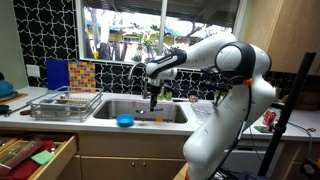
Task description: Pour the contents of the blue bowl into the sink, put the big silver spoon in the blue bowl and then put them in the sink
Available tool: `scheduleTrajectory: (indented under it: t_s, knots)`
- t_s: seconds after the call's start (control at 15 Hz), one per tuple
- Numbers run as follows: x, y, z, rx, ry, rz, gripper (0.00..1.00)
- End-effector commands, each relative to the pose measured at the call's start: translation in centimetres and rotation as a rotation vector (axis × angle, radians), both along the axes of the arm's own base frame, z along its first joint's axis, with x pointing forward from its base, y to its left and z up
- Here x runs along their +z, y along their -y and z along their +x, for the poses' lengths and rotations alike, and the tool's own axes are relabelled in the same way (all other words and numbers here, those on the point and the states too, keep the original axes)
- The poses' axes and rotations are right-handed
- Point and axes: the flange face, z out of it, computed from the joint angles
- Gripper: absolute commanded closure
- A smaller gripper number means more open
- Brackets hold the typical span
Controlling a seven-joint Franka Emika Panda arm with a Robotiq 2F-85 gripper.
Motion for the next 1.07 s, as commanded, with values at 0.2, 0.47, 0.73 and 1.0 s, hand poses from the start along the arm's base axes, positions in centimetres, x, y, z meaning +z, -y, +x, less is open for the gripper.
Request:
scheduleTrajectory:
  t_s: [0.2, 0.47, 0.73, 1.0]
  knots:
    - [-1.0, -2.7, 5.5, -0.016, 0.006, 0.154, 0.98]
    - [-3.8, -4.1, 9.0, -0.030, 0.005, 0.179, 0.98]
    - [-7.2, -3.5, 11.1, -0.050, -0.039, 0.135, 0.98]
    - [-8.7, -2.8, 12.7, -0.068, -0.054, 0.127, 0.98]
